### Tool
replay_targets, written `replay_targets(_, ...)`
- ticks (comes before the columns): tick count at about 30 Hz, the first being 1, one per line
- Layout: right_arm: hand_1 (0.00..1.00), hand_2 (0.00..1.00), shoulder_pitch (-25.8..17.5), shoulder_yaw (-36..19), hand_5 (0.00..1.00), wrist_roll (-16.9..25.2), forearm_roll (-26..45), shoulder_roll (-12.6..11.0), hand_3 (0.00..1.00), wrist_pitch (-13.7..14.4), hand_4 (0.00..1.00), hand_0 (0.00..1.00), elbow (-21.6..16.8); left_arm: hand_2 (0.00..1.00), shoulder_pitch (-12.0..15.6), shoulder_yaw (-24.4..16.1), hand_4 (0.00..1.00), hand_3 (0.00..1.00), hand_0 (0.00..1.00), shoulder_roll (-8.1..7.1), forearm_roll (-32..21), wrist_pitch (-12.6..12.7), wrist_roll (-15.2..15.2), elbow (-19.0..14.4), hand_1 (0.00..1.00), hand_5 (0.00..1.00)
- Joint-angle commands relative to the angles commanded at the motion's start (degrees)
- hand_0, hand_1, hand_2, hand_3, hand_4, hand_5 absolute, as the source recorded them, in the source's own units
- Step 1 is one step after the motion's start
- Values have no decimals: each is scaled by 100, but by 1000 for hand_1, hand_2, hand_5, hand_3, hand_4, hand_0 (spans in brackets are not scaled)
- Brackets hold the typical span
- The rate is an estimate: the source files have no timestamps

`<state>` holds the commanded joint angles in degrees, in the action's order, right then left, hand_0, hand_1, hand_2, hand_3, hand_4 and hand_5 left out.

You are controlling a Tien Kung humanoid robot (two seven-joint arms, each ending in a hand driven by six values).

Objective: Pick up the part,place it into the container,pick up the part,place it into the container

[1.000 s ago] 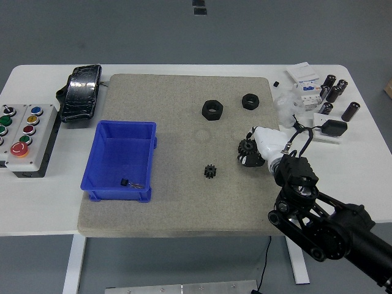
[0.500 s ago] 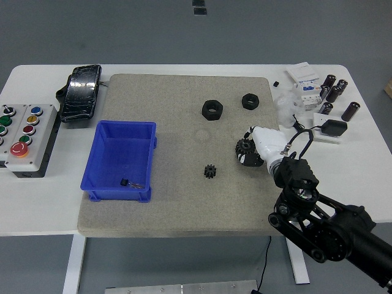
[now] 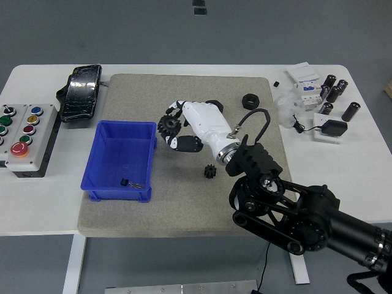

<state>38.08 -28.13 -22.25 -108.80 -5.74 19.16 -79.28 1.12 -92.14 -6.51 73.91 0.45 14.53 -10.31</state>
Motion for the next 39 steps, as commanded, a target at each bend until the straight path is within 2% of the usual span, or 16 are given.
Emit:
replay_targets(2,490,511,138,230,23,156,195,60,595,55,446,248,17,537,0,-1,625,631,616,-2,4,-1,8,0,516,367)
replay_targets(3,590,614,218,375,51,214,289,94,635,49,401,392,39,537,1,-8,625,632,615,-6,12,0,15,0,516,370)
replay_targets(8,590,614,476,899,51,227,359,215,635,-190,401,392,224,537,3,-47,625,632,615,-28,54,6,46,0,516,370)
replay_targets(9,698,726,501,952,269,202,308,234,684,-248,487,561,259,537,4,-48,629,633,616,-31,57,6,47,0,516,375)
replay_targets(14,698,726,580,1095,269,106,114,294,684,-421,487,561,362,537,5,-49,629,633,616,-32,70,2,53,0,516,375)
replay_targets(15,762,790,590,1113,267,102,88,300,723,-432,541,653,367,537,6,-50,630,633,616,-33,74,2,54,0,516,378)
replay_targets(25,778,806,582,1129,237,102,88,306,753,-382,579,666,373,537,0,-51,629,634,615,-32,80,2,45,0,516,379)
replay_targets(30,779,807,384,810,234,2,4,224,755,-299,604,662,340,537,-4,-59,629,634,616,-23,96,-1,36,0,516,380)
replay_targets(34,776,810,15,296,257,-483,-402,-34,763,-632,635,629,271,537,9,-71,629,634,616,-6,99,-1,29,0,516,380)
replay_targets(38,776,810,-290,-131,257,-1024,-422,-308,763,-1098,635,629,138,537,32,-97,629,634,616,3,114,3,37,0,516,380)
replay_targets(39,749,816,-365,-220,284,-1202,-380,-364,797,-1252,679,480,57,537,37,-106,630,634,616,3,122,3,37,0,516,379)
